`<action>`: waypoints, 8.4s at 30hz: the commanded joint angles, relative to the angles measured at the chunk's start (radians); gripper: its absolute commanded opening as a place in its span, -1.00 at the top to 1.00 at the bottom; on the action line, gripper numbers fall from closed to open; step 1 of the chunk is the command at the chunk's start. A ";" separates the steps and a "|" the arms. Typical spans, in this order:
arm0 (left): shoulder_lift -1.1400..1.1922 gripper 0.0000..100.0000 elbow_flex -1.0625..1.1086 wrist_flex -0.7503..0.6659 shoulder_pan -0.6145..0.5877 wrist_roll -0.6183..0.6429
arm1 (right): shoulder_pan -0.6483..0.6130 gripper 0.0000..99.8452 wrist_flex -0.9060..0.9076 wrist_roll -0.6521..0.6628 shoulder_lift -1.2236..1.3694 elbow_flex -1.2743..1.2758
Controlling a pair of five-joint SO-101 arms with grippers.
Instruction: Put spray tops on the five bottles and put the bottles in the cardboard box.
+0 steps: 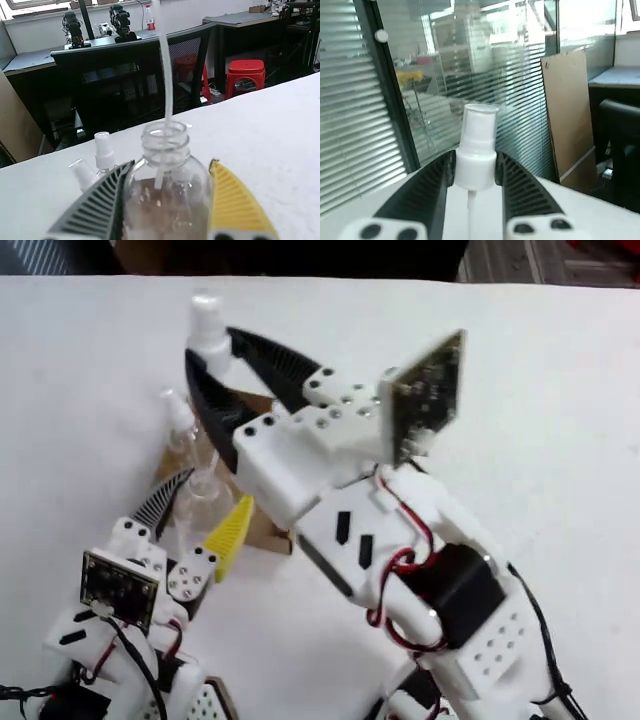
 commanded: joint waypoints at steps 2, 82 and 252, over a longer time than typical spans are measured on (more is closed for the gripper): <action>-0.004 0.95 -0.009 -0.034 0.010 -0.012 | -0.025 0.97 0.007 -0.034 -0.021 0.015; -0.001 0.95 -0.041 -0.141 -0.130 0.212 | 0.180 0.97 0.397 0.061 -0.087 0.038; 0.806 0.96 0.443 -1.115 -0.111 0.129 | 0.079 0.97 0.220 0.127 -0.828 1.171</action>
